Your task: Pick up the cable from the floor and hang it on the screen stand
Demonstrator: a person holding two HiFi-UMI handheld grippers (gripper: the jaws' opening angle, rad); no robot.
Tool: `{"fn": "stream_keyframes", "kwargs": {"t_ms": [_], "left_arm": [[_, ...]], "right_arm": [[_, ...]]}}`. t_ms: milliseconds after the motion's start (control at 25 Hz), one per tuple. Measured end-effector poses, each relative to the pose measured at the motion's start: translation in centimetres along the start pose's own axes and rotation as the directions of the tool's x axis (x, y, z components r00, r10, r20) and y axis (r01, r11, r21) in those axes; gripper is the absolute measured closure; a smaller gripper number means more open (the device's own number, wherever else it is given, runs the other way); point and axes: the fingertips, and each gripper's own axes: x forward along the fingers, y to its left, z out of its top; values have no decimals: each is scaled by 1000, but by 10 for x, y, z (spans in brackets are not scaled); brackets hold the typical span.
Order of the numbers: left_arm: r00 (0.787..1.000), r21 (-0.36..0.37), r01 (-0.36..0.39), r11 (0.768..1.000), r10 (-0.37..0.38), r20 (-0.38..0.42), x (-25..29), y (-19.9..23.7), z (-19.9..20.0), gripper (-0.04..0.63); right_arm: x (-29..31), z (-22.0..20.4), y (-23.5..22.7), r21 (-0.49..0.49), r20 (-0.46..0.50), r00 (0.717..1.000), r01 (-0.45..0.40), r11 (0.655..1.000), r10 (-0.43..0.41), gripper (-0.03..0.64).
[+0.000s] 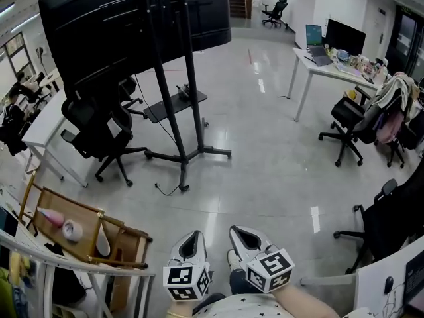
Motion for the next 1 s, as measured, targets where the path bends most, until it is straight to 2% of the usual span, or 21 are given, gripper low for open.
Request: {"fn": "stream_keyframes", "kwargs": {"t_ms": [200, 400, 680, 1000], "left_arm": [[995, -19, -81, 997, 82, 50, 65, 19, 51, 588], [985, -29, -143, 989, 145, 89, 119, 33, 82, 588], [973, -59, -224, 973, 227, 50, 155, 63, 83, 588], [958, -122, -286, 950, 288, -2, 214, 147, 80, 588]], "right_arm": [[64, 46, -44, -57, -15, 995, -101, 993, 100, 618], [114, 69, -80, -79, -33, 985, -169, 982, 167, 618], [167, 66, -105, -47, -98, 969, -232, 972, 227, 618], [272, 59, -114, -55, -182, 952, -259, 964, 245, 618]]}}
